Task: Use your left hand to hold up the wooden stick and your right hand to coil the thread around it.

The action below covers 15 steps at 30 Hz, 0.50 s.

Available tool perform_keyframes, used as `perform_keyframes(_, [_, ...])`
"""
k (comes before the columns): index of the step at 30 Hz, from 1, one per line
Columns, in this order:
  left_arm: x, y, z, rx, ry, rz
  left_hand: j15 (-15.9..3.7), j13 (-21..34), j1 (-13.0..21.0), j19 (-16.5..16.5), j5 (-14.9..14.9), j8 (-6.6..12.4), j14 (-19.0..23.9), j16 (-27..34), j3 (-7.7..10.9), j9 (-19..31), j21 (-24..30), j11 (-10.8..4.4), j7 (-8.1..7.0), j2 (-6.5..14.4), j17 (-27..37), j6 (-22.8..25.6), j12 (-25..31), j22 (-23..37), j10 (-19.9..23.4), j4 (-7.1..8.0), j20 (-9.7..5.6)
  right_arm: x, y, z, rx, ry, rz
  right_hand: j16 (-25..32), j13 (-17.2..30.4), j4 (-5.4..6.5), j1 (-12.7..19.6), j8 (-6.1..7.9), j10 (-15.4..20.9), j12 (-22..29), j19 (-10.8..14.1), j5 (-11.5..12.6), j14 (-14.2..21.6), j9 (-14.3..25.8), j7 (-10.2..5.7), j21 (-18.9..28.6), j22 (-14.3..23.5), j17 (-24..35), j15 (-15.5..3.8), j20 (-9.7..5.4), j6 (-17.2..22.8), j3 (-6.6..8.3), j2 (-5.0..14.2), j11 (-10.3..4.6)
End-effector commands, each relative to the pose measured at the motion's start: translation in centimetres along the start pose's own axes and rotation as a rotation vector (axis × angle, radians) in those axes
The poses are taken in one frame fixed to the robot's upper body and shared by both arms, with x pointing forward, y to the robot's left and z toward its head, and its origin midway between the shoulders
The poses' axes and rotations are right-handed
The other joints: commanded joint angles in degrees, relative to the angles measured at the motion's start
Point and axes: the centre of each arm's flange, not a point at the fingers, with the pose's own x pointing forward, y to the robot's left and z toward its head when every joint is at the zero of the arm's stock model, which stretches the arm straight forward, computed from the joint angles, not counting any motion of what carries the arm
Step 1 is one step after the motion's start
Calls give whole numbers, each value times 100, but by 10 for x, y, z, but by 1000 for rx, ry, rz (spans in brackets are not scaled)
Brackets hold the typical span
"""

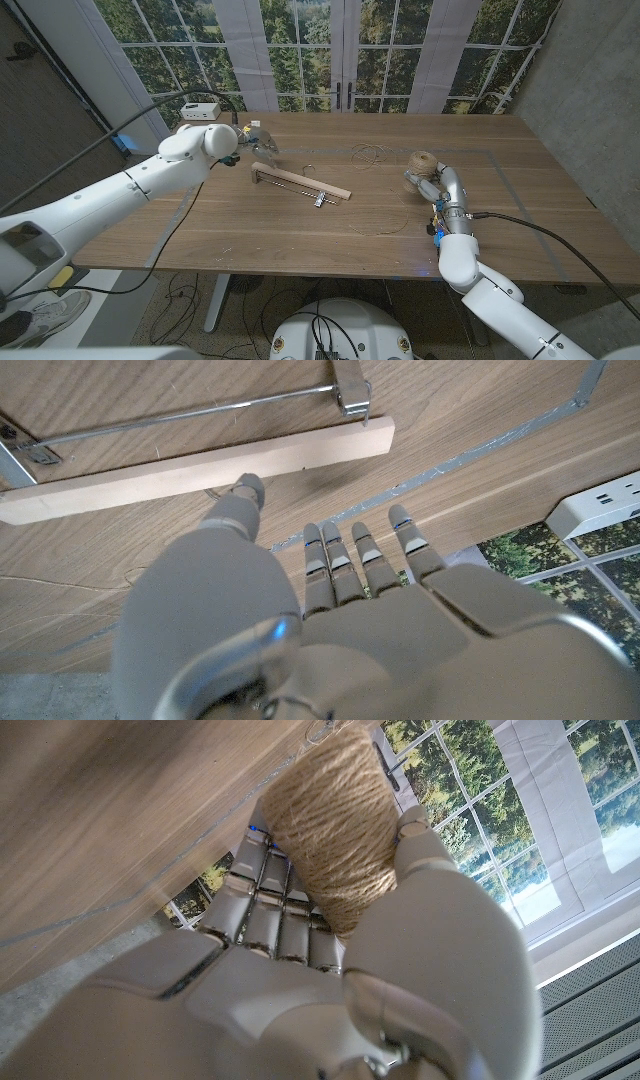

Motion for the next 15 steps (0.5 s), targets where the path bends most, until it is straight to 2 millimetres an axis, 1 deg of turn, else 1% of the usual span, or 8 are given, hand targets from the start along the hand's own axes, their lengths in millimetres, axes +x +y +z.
perform_keyframes(1, [3, -6, 14, 136, 24, 20, -157, 77, 63, -113, 79, 74, 60, 47, -124, 62, -27, 15, -49, -127, 45, 142, 50, 17, 82, 5, 46, -3, 0, -1, 5, 4, -4, 43, 21, 669, 223, -27, 864, 13, -108, 29, 1246, 27, -1161, 48, 3, 487, -1482, -57, 1584, 905, 409, -632])
perform_keyframes(3, [4, -7, 16, 150, 25, 18, -203, 112, 89, -131, 113, 62, 38, 39, -187, 90, -36, -17, -110, -200, 54, 73, 42, 22, 52, 8, 48, -4, 0, -2, 6, 6, -4, 41, 21, 668, 221, -31, 864, 7, -109, 29, 1247, 27, -1164, 55, 2, 488, -1481, -59, 1592, 903, 407, -635])
perform_keyframes(4, [3, -9, 18, 178, 21, 55, -236, 137, 148, -135, 142, 70, 43, 44, -206, 108, -39, -32, -193, -215, 62, 61, 41, 25, 40, 0, 44, -4, 0, -2, 7, 6, -4, 36, 21, 667, 222, -33, 871, 7, -112, 28, 1238, 27, -1164, 58, 2, 490, -1478, -60, 1596, 902, 405, -647])
perform_keyframes(5, [3, -10, 18, 188, 22, 74, -350, 161, 198, -111, 168, 81, 67, 56, -226, 125, -30, -49, -224, -222, 72, 55, 41, 28, 31, 1, 18, -4, 0, -2, 8, 8, -5, 39, 21, 669, 220, -37, 877, 6, -113, 28, 1242, 27, -1164, 62, 1, 494, -1493, -61, 1597, 901, 407, -646])
perform_keyframes(8, [3, -12, 19, 197, 18, 91, -521, 229, 385, 92, 237, 174, 167, 106, -271, 173, 47, -82, -309, -201, 95, 184, 100, 34, 161, 3, -202, -5, 1, -3, 9, 9, -4, 30, 22, 668, 218, -43, 883, 2, -117, 28, 1241, 28, -1161, 71, 0, 487, -1486, -59, 1606, 901, 404, -639])
perform_keyframes(11, [5, -17, 18, 186, 10, 94, -583, 259, 468, 189, 260, 198, 232, 135, -300, 192, 85, -90, -354, -193, 101, 200, 125, 36, 218, 5, -314, -5, 1, -3, 9, 12, -3, 26, 23, 666, 219, -54, 880, -9, -119, 28, 1250, 28, -1163, 84, -1, 483, -1484, -59, 1612, 900, 405, -644])
perform_keyframes(12, [6, -19, 18, 186, 16, 99, -614, 279, 510, 252, 271, 212, 279, 157, -323, 203, 110, -100, -364, -185, 107, 209, 146, 38, 268, 14, -401, -6, 1, -3, 9, 13, -3, 27, 23, 664, 220, -58, 884, -11, -122, 28, 1248, 29, -1165, 87, -1, 487, -1481, -59, 1612, 900, 407, -633])
perform_keyframes(15, [12, -27, 16, 193, 24, 68, -674, 299, 569, 291, 285, 227, 328, 179, -343, 214, 126, -98, -397, -172, 111, 219, 148, 40, 273, 16, -421, -6, 1, -3, 6, 11, 0, 24, 24, 661, 220, -73, 896, -19, -126, 27, 1253, 29, -1161, 103, -3, 487, -1479, -59, 1612, 896, 406, -621])
